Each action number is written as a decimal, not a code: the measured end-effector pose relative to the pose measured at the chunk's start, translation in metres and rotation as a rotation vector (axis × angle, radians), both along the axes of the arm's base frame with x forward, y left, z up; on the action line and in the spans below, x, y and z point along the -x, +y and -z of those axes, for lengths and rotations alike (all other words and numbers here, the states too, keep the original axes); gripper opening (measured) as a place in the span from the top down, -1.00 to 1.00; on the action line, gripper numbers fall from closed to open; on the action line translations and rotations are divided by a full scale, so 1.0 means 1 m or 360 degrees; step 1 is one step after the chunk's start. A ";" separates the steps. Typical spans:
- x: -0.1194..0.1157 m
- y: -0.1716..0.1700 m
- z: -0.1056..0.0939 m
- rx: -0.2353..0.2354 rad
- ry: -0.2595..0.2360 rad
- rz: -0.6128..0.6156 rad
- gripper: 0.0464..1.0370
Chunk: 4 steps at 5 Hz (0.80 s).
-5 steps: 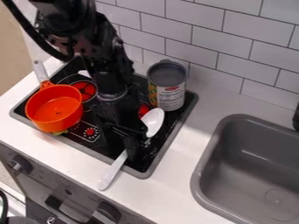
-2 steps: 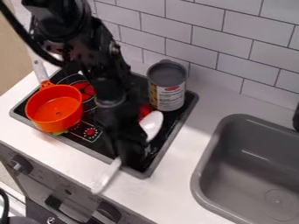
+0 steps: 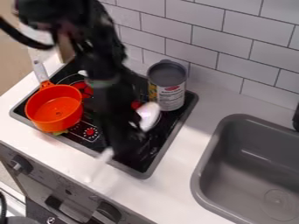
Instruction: Put the spoon on the orange pot
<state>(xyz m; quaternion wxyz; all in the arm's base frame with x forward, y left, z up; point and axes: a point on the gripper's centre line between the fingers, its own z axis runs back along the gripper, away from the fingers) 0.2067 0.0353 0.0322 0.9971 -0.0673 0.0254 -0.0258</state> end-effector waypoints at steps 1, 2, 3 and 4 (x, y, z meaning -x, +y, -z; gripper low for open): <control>0.002 0.030 -0.013 -0.0126 0.0088 -0.0149 0.85; 0.014 0.068 -0.020 -0.0218 0.0144 -0.0243 0.85; 0.027 0.103 -0.024 -0.0280 0.0193 -0.0273 0.85; 0.030 0.123 -0.026 -0.0358 0.0265 -0.0276 0.85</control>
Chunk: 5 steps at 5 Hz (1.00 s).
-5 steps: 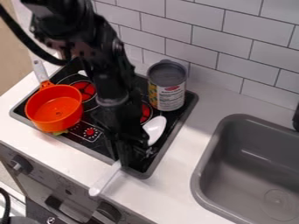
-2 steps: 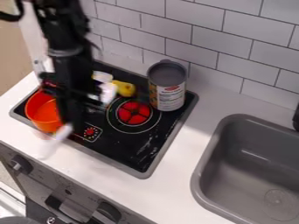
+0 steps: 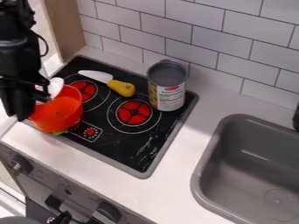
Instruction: Put the spoon on the orange pot
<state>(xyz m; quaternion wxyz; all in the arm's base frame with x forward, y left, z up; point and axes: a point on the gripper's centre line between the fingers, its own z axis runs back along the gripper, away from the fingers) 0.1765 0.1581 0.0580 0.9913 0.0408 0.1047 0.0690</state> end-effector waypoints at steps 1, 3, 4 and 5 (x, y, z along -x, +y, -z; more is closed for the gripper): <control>-0.008 0.011 0.005 -0.0005 0.0121 -0.0032 0.85; -0.013 0.011 0.012 -0.0008 0.0226 -0.0046 0.85; -0.011 0.009 0.015 0.0027 0.0333 -0.0037 0.85; -0.010 0.006 0.017 0.0045 0.0393 -0.0003 0.85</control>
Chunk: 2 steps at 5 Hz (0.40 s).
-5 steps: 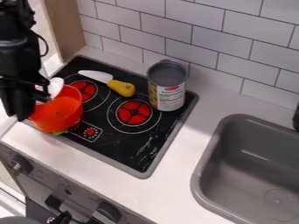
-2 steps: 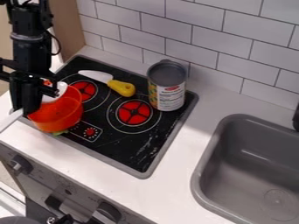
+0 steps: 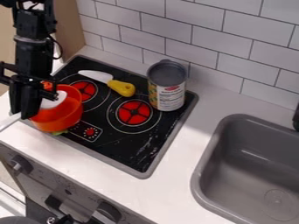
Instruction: Put the spoon on the orange pot
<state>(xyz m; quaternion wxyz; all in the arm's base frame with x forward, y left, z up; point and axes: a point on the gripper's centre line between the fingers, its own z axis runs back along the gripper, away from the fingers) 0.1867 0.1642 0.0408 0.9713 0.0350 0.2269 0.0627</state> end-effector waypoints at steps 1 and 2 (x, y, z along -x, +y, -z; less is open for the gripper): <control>-0.001 -0.001 0.002 -0.0012 0.0009 -0.0013 0.85; -0.006 -0.002 0.004 -0.0009 0.0021 -0.0047 0.80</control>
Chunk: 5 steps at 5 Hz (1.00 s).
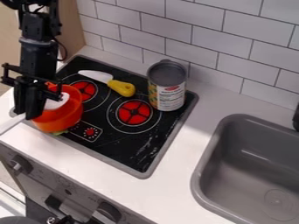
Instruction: Put the spoon on the orange pot
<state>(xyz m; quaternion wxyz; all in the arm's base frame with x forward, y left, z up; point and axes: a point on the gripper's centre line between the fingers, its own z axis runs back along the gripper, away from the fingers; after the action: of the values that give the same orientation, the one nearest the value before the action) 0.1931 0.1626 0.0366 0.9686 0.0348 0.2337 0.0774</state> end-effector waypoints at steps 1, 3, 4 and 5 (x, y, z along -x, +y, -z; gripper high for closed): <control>-0.002 -0.002 0.004 -0.0011 0.0018 -0.0025 0.38; -0.007 -0.002 0.000 0.0024 0.0008 -0.0019 -0.67; -0.008 -0.002 -0.004 0.0066 -0.0002 -0.0035 -0.93; -0.015 -0.004 -0.012 0.0036 -0.0233 -0.0021 -0.93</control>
<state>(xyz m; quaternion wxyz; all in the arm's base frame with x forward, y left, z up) 0.2077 0.1583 0.0484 0.9829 0.0166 0.1631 0.0836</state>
